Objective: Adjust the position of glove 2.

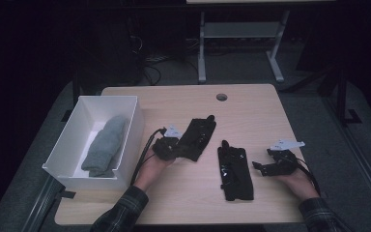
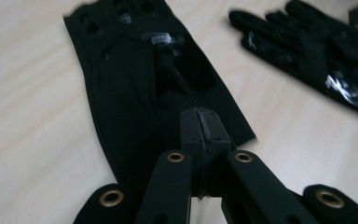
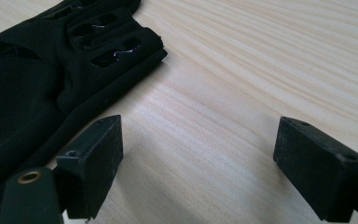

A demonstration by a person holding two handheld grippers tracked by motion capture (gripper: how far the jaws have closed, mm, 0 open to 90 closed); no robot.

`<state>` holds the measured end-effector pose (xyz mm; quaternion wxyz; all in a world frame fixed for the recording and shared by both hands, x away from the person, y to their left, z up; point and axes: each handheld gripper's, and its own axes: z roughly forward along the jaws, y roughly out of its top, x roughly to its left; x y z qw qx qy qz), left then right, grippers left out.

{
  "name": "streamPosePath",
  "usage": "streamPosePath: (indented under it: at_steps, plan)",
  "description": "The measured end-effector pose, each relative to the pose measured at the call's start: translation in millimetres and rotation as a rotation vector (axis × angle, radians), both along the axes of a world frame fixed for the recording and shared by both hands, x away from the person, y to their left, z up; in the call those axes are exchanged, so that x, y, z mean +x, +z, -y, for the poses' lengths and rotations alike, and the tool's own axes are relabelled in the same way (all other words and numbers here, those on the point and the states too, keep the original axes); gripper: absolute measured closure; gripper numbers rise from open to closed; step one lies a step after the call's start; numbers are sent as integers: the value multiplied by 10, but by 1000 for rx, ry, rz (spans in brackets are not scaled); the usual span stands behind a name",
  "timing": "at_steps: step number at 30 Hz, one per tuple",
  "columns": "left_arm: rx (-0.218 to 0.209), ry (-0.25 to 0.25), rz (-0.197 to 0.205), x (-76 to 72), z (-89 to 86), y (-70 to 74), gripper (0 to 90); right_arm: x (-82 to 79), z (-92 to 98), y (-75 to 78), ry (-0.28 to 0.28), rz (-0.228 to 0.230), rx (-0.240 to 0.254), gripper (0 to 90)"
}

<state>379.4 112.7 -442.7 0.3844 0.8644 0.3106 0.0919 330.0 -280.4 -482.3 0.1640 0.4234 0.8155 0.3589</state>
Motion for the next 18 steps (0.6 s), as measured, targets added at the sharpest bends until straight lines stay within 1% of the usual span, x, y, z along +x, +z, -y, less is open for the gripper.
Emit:
streamPosePath:
  at_steps: [4, 6, 8, 10, 11, 14, 18]
  plan:
    - [-3, -5, -9, 192, 101, -28, 897, -1, 0, 0, -1, -1, 0, 157]
    - [-11, -7, -14, 266, 148, -56, 897, 0, 1, 0, 0, 1, -1, 157]
    - [-5, -18, -10, 326, 181, -87, 897, -2, -1, 1, -2, -4, 1, 157]
    - [-4, -17, -15, 365, 216, -122, 897, -2, -1, 1, -1, -4, 1, 157]
    - [10, -18, -14, 390, 227, -140, 897, -1, -1, 1, -2, -4, 1, 157]
    - [-3, -11, -38, 419, 250, -208, 897, 2, -1, 1, -2, -5, 2, 157]
    - [-13, -18, -50, 410, 218, -219, 898, 1, -1, 1, -2, -5, 2, 157]
